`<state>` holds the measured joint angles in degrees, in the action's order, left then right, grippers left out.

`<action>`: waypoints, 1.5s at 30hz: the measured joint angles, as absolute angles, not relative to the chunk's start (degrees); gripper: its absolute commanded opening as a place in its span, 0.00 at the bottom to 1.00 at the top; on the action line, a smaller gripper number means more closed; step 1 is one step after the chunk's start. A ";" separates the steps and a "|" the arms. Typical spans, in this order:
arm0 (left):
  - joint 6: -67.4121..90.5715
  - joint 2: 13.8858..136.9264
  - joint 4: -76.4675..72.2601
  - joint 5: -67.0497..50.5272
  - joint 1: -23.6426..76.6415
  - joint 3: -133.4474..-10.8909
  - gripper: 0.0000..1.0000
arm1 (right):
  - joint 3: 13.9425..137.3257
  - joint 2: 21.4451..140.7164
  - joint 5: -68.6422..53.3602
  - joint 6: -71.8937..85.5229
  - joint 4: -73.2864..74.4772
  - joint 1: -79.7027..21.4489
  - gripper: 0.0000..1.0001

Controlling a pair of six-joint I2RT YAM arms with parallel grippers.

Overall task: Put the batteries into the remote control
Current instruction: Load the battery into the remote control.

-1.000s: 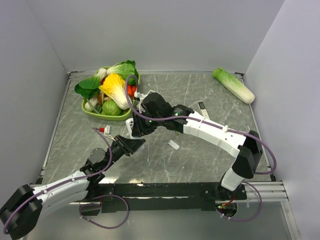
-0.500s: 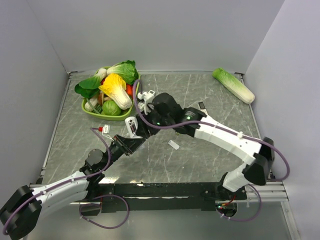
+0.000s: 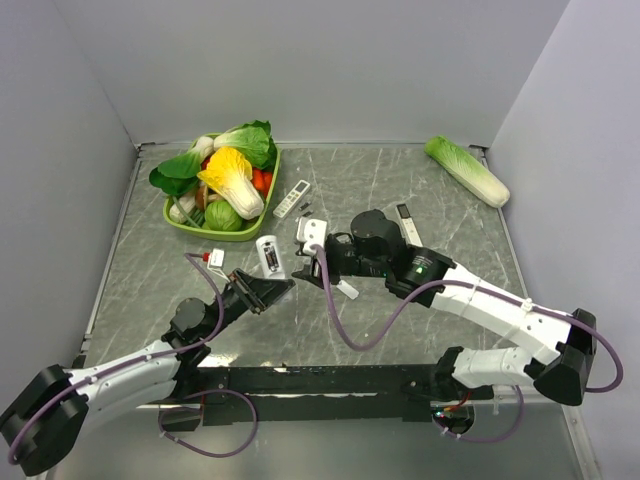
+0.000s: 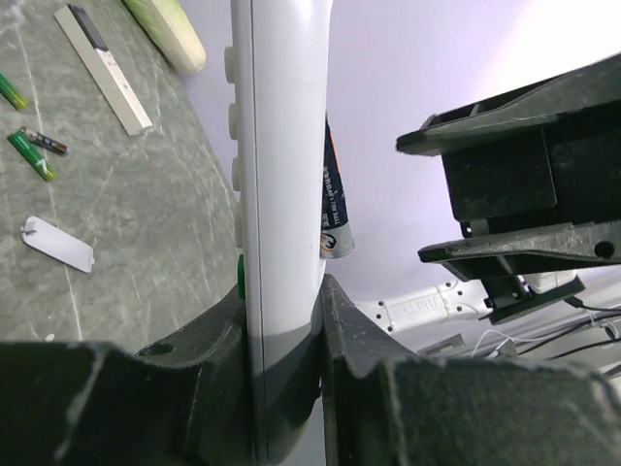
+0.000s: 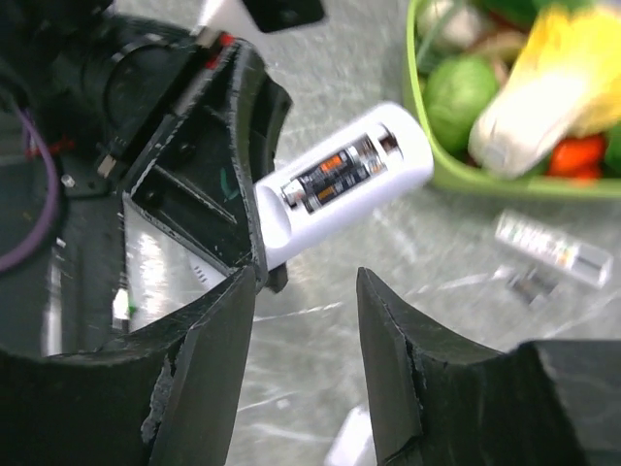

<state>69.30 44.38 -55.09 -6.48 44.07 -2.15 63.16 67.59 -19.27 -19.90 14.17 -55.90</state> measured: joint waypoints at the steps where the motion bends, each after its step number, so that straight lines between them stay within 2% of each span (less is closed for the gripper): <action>1: 69.54 44.47 -55.16 -6.85 44.07 -2.15 0.01 | 62.54 67.51 -20.40 -22.37 13.08 -55.90 0.52; 9: 69.80 45.50 -55.02 -8.75 44.07 -2.15 0.01 | 62.24 69.19 -26.48 -33.87 8.69 -55.88 0.43; 15: 69.87 45.91 -54.98 -9.47 44.07 -2.15 0.01 | 62.70 72.62 -29.47 -37.65 8.97 -55.88 0.41; 38: 69.82 46.78 -55.02 -10.98 44.07 -2.15 0.01 | 62.78 76.09 -30.28 -39.92 9.54 -55.88 0.40; 45: 69.71 47.64 -55.22 -11.84 44.07 -2.15 0.01 | 62.78 76.79 -29.93 -39.44 8.08 -55.88 0.33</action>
<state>69.71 47.64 -55.22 -11.84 44.07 -2.15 62.78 76.79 -29.93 -39.44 8.08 -55.88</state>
